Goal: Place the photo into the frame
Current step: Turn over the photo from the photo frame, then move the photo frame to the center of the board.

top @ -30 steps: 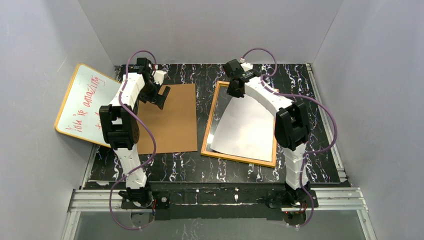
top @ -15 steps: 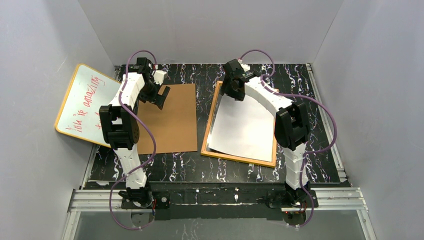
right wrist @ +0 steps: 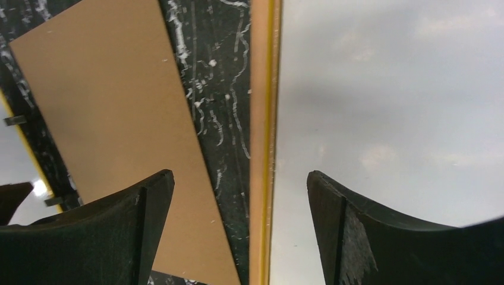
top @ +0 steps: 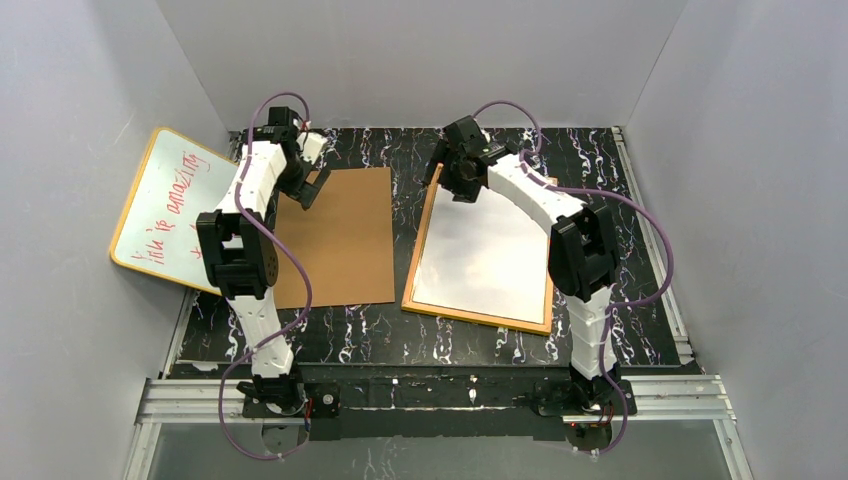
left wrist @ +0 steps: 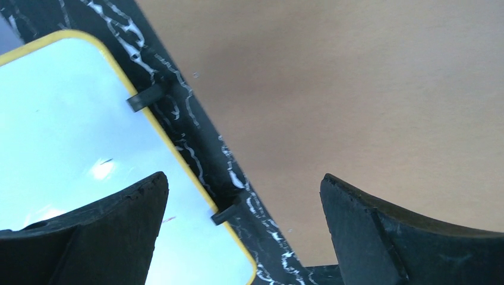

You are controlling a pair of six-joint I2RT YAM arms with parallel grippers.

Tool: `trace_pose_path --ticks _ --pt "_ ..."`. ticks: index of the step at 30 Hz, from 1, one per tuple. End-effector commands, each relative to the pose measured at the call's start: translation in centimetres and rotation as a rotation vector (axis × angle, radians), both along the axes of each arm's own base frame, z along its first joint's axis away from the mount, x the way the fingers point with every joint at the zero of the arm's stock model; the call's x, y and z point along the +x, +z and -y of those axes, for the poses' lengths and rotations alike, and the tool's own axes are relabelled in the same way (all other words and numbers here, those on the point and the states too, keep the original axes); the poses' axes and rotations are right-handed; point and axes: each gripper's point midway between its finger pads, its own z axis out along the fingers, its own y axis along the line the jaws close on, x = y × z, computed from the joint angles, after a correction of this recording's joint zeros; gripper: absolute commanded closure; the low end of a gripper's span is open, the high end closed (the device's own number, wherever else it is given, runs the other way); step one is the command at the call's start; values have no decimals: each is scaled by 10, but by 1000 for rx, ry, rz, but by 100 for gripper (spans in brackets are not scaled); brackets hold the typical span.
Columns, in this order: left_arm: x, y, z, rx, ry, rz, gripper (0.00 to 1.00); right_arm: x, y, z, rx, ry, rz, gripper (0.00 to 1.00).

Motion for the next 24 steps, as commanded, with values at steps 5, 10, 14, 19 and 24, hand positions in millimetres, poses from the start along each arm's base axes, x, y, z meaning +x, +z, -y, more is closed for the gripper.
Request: trace_pose_path --ticks 5,10,14,19,24 --pt "-6 -20 -53 303 -8 -13 2 -11 19 -97 216 122 25 6" --pt "-18 -36 -78 341 29 -42 5 -12 -12 -126 216 138 -8 6" --pt "-18 -31 -93 380 50 -22 8 -12 -40 -136 210 128 -46 7" --pt "-6 -5 -119 530 55 74 12 -19 -57 -141 189 122 -57 7" --pt "-10 -27 -122 561 24 50 11 -27 -69 -131 150 95 -55 7"
